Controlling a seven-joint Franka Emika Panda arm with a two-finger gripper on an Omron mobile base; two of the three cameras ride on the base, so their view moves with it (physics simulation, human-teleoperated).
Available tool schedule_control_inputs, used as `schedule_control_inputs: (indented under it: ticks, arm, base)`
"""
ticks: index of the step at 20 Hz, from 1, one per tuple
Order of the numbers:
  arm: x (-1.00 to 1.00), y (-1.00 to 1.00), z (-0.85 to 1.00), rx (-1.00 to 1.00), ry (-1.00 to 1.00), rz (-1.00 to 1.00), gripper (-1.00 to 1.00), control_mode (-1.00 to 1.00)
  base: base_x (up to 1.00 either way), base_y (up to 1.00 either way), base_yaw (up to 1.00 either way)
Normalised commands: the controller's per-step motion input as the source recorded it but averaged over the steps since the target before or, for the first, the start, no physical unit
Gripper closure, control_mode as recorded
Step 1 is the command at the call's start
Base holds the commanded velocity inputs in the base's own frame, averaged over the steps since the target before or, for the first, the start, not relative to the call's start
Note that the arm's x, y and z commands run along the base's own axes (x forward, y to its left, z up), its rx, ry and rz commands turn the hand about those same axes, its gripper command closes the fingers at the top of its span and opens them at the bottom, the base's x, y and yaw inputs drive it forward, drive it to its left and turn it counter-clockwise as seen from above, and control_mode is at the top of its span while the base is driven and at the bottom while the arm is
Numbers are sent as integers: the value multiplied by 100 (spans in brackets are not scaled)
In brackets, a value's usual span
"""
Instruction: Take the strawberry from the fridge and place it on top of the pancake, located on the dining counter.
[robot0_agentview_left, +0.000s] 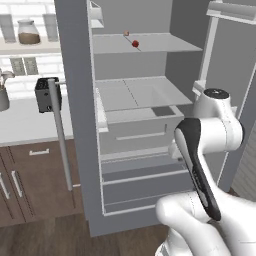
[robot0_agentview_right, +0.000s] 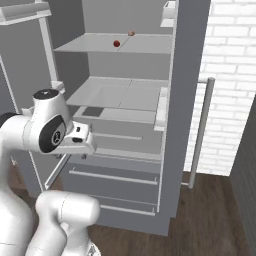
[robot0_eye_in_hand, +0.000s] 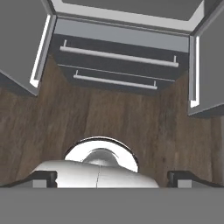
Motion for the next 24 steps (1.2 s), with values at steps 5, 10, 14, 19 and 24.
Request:
schedule_control_inputs:
  ticks: [5, 10, 14, 19, 24]
  arm:
    - [-55, 1, 2, 0, -5, -1, -100, -100]
    - [-6, 3, 0, 1, -7, -25, -100, -100]
    - [6, 0, 0, 7, 0, -31, -100, -100]
    - [1, -2, 0, 8, 0, -1, -100, -100]
    - [0, 4, -9, 1, 0, 6, -100, -100]
  base:
    - [0, 0, 0]
    - [0, 0, 0]
    - [0, 0, 0]
    - [0, 0, 0]
    - [0, 0, 0]
